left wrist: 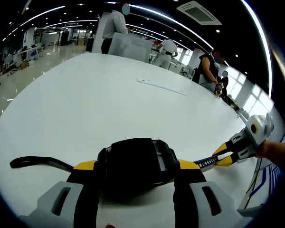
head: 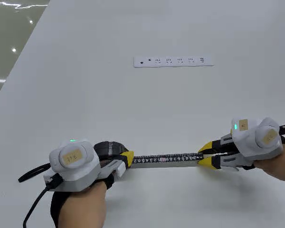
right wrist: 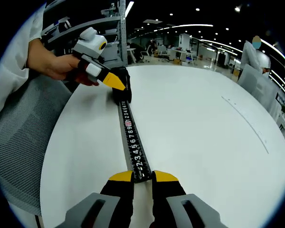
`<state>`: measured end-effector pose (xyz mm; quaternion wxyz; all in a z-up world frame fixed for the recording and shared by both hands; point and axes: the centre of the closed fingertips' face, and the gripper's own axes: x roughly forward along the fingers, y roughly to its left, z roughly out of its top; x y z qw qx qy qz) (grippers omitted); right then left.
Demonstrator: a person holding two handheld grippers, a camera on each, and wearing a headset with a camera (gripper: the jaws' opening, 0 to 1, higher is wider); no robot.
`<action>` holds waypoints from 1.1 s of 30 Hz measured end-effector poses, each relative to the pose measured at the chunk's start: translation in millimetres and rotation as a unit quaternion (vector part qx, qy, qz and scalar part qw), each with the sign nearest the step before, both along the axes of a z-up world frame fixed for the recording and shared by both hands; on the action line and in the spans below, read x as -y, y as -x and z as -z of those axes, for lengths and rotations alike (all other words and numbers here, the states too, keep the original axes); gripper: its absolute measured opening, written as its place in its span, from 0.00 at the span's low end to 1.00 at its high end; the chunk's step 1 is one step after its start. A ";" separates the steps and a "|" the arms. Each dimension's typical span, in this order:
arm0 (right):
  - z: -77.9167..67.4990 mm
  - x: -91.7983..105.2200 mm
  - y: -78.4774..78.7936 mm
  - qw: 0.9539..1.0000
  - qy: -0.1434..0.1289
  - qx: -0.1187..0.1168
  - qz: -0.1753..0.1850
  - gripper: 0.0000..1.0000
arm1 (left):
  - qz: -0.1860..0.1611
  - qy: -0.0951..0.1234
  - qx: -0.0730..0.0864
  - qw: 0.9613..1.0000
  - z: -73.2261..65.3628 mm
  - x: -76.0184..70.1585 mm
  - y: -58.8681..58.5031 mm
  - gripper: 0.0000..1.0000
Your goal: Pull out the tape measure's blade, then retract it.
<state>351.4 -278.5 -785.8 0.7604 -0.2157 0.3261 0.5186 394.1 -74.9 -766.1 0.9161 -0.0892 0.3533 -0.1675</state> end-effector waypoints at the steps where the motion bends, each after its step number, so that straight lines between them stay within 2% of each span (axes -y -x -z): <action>1: -0.3 -2.1 -0.2 1.000 -0.002 -0.001 0.001 0.11 | 0.001 -0.002 0.001 1.000 0.0 0.2 0.1 0.59; 16: 1.2 -31.4 -9.7 1.000 -0.024 -0.006 -0.007 0.11 | -0.004 0.010 -0.003 1.000 -0.7 -0.5 -0.1 0.59; 33: 2.5 -62.7 -11.5 0.999 -0.041 -0.010 -0.012 0.11 | -0.001 0.012 -0.004 1.000 -0.6 -0.9 -0.5 0.59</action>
